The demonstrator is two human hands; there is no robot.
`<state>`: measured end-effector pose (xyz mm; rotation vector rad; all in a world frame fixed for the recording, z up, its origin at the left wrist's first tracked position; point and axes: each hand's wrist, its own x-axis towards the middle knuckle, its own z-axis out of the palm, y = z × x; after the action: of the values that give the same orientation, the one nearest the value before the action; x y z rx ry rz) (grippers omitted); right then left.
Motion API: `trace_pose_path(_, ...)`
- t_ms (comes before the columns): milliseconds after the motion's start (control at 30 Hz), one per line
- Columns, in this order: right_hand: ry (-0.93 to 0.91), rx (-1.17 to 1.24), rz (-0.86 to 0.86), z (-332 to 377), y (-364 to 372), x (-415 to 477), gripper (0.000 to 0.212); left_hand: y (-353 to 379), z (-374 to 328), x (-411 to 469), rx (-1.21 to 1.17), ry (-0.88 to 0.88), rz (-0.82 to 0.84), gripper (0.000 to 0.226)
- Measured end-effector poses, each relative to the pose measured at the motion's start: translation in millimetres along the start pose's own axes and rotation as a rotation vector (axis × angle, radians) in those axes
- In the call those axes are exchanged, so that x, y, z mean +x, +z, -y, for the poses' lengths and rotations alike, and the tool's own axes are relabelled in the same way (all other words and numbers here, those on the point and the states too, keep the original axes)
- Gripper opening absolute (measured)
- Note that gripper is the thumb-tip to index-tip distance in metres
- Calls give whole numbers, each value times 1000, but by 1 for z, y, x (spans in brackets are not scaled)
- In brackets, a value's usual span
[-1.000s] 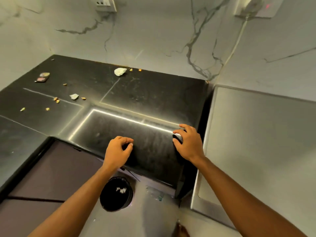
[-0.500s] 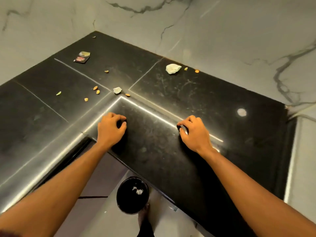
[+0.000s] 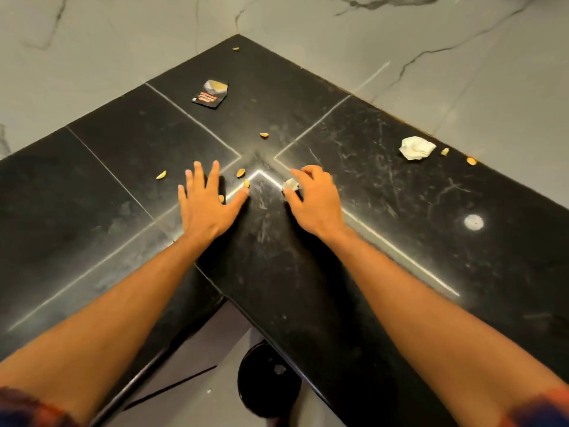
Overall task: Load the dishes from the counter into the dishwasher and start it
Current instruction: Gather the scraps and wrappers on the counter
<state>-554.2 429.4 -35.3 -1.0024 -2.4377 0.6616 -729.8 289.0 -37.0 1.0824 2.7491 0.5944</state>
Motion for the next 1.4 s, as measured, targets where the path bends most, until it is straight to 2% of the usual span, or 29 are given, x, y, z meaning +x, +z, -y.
trace_pose_path(100,-25,15,91,21,21,0,53,8,-4,4,147,67,50,90)
trace_pose_path(167,-97,56,167,22,22,-5,54,10,-6,5,157,82,55,89)
trace_pose_path(267,-23,318,209,16,9,-6,52,11,-7,5,157,104,93,87)
trace_pose_path(400,239,665,-4,6,-2,6,45,19,-29,-5,136,263,120,85)
trace_pose_path(467,343,749,-80,9,-3,10,38,23,-41,-7,142,316,144,88)
trace_pose_path(567,403,842,-162,11,-2,16,30,23,-49,-4,-1,342,189,80)
trace_pose_path(667,391,685,-319,-10,-17,24,25,24,-49,-2,-112,362,158,79)
trace_pose_path(767,354,329,-441,-56,-54,30,26,24,-58,1,-175,373,150,85)
trace_pose_path(833,402,68,-458,-100,-85,32,30,26,-72,6,-157,409,180,89)
trace_pose_path(933,526,-118,-433,-159,-124,37,41,33,-87,10,-114,393,170,91)
trace_pose_path(1000,612,-162,-380,-187,-140,41,50,39,-90,7,-31,424,117,90)
trace_pose_path(1100,726,-172,-326,-202,-141,50,57,42,-89,8,-37,443,103,86)
trace_pose_path(1267,641,-139,-288,-183,-118,82,60,39,-91,8,-149,398,96,70)
trace_pose_path(1400,456,-87,-196,-152,-94,91,47,40,-89,9,-249,369,70,52)
